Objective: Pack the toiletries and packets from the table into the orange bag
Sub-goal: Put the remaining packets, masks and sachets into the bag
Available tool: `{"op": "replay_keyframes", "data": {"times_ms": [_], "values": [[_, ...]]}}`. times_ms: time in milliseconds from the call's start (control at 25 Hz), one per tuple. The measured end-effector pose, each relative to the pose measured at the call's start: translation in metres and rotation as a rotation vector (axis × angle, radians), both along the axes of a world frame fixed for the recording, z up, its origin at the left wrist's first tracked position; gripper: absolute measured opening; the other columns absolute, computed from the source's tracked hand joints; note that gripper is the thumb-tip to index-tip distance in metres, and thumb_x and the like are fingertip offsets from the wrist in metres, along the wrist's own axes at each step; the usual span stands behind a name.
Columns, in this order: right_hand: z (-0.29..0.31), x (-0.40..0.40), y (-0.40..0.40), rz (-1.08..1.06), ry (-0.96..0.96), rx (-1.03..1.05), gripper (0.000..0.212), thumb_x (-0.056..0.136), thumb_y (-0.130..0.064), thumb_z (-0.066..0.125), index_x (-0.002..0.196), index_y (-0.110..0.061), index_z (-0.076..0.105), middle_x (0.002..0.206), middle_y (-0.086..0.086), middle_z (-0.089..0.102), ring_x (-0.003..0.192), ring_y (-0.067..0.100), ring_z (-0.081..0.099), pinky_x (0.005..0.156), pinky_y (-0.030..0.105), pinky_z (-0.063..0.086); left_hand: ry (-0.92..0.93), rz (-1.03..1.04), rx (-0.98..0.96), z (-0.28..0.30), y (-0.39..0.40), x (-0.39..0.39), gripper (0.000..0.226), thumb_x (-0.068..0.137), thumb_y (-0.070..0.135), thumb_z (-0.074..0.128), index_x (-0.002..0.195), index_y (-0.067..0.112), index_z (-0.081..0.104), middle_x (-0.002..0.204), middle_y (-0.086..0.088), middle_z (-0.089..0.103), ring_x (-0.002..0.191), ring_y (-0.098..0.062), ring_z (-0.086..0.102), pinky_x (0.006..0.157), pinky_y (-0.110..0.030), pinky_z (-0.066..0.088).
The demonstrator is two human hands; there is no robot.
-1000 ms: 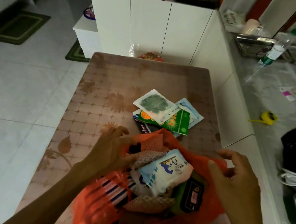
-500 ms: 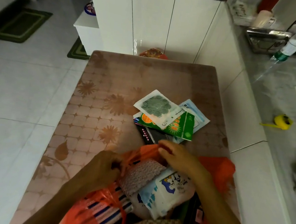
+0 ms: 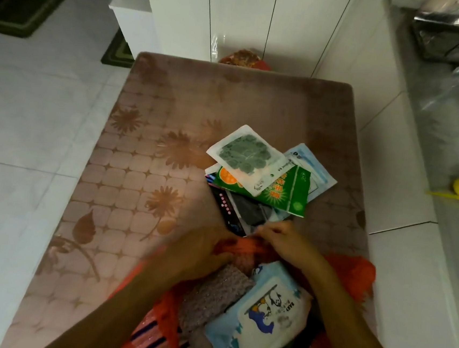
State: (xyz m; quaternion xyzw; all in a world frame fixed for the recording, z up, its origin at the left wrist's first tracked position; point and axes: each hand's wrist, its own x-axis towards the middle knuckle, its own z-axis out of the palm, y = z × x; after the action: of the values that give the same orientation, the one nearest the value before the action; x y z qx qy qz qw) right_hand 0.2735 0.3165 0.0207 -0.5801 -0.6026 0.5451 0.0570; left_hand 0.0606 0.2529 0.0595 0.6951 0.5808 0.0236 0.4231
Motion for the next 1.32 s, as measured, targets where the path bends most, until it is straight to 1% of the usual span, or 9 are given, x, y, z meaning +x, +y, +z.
{"op": "replay_keyframes", "data": {"times_ms": [120,240,480,640,800,880,1040,1200,1320], "values": [[-0.028,0.005,0.025,-0.246,-0.239,0.025,0.019,0.084,-0.031,0.064,0.077,-0.014,0.061,0.083,0.008,0.063,0.072,0.022,0.059,0.073,0.041,0.052,-0.05,0.067,0.026,-0.001,-0.004,-0.008,0.036,0.088,0.037,0.064,0.124,0.031,0.061,0.124,0.007,0.064,0.103,-0.006,0.059,0.09,-0.026,0.05],[-0.046,-0.004,0.028,-0.138,-0.281,-0.155,0.03,0.079,-0.033,0.072,0.102,-0.022,0.056,0.101,0.001,0.058,0.086,0.02,0.057,0.074,0.029,0.047,-0.084,-0.01,0.005,0.001,-0.006,-0.009,0.025,0.091,0.032,0.062,0.114,0.028,0.07,0.121,0.013,0.067,0.098,-0.002,0.061,0.088,-0.026,0.051],[-0.062,-0.013,0.039,-0.693,-0.035,-0.303,0.043,0.079,-0.022,0.074,0.114,-0.001,0.061,0.095,0.013,0.066,0.08,0.026,0.063,0.067,0.035,0.053,-0.135,0.009,0.021,-0.005,-0.018,-0.016,0.021,0.093,0.027,0.059,0.109,0.029,0.073,0.111,0.016,0.071,0.091,0.002,0.063,0.085,-0.023,0.052],[-0.036,-0.026,0.044,-0.804,0.2,-0.423,0.006,0.086,-0.013,0.061,0.091,-0.01,0.061,0.078,0.005,0.06,0.064,0.017,0.057,0.052,0.028,0.046,-0.173,0.102,0.15,0.003,-0.021,-0.019,0.02,0.092,0.026,0.061,0.107,0.029,0.073,0.106,0.015,0.072,0.088,0.002,0.065,0.081,-0.02,0.054],[0.012,-0.014,0.038,-0.863,0.453,-0.474,0.008,0.082,-0.008,0.058,0.075,-0.011,0.055,0.081,0.009,0.058,0.072,0.024,0.059,0.049,0.03,0.053,-0.047,0.154,0.25,0.014,-0.025,-0.029,0.029,0.08,0.016,0.066,0.104,0.031,0.063,0.105,0.012,0.064,0.092,-0.004,0.06,0.078,-0.027,0.054],[0.032,-0.003,0.024,-0.863,0.533,-0.472,0.006,0.072,-0.007,0.061,0.076,-0.008,0.056,0.085,0.014,0.059,0.077,0.029,0.058,0.057,0.035,0.056,0.035,0.145,0.306,0.026,-0.032,-0.032,0.034,0.073,0.019,0.068,0.105,0.027,0.059,0.105,0.008,0.062,0.091,-0.012,0.058,0.071,-0.028,0.049],[0.059,0.017,-0.011,-0.834,0.685,-0.404,0.057,0.05,-0.005,0.068,0.105,0.008,0.059,0.115,0.027,0.062,0.104,0.042,0.061,0.098,0.056,0.045,0.345,0.197,0.389,0.055,-0.053,-0.055,0.035,0.076,0.027,0.073,0.105,0.024,0.053,0.098,0.004,0.059,0.08,-0.013,0.049,0.061,-0.025,0.035],[0.087,0.012,-0.034,-0.774,0.434,-0.208,0.024,0.08,0.005,0.058,0.095,-0.014,0.064,0.095,0.018,0.071,0.078,0.03,0.068,0.069,0.044,0.057,0.253,0.334,0.404,0.068,-0.085,-0.073,0.016,0.08,0.038,0.063,0.089,0.027,0.057,0.079,0.009,0.062,0.064,-0.011,0.055,0.05,-0.019,0.036],[0.095,0.005,-0.047,-0.752,0.34,-0.203,0.033,0.083,0.003,0.062,0.106,-0.02,0.059,0.108,0.018,0.064,0.083,0.027,0.066,0.057,0.035,0.056,0.239,0.191,0.277,0.05,-0.102,-0.062,0.038,0.073,0.067,0.059,0.106,0.047,0.06,0.107,0.014,0.061,0.087,-0.018,0.062,0.067,-0.036,0.051]]}}
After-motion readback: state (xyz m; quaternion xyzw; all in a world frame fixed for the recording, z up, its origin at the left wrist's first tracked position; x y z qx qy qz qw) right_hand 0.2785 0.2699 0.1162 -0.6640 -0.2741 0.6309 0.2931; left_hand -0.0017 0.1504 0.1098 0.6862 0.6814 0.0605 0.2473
